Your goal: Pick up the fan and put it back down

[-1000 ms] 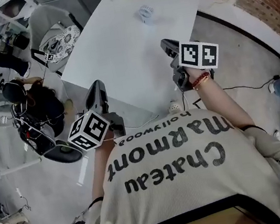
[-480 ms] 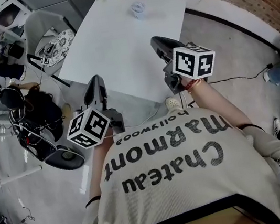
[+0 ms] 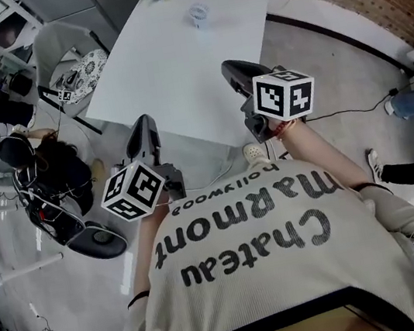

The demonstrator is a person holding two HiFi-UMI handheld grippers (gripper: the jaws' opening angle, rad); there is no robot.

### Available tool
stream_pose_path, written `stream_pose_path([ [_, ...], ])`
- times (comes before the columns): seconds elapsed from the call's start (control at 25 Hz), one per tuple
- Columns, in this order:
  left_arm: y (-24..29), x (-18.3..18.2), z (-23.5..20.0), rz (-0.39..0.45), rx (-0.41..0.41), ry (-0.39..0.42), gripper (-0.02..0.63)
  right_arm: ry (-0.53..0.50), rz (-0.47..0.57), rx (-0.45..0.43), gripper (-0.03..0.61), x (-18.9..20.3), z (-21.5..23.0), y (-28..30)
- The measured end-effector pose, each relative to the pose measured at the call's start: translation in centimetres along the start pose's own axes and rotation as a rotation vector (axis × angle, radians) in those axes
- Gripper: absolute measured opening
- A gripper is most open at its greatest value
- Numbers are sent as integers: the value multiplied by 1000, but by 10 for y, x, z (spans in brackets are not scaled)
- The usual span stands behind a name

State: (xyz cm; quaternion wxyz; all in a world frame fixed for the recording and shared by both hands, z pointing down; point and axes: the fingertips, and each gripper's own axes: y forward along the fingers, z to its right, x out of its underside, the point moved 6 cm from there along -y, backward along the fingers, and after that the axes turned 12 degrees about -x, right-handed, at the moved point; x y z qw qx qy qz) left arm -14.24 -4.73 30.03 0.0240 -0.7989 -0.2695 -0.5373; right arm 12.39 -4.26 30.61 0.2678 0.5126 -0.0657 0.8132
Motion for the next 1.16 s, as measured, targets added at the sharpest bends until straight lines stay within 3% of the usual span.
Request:
stream_pose_path([
  [1.16, 6, -2, -11, -20, 23, -12, 2, -63, -57, 41, 3, 9, -6, 6],
])
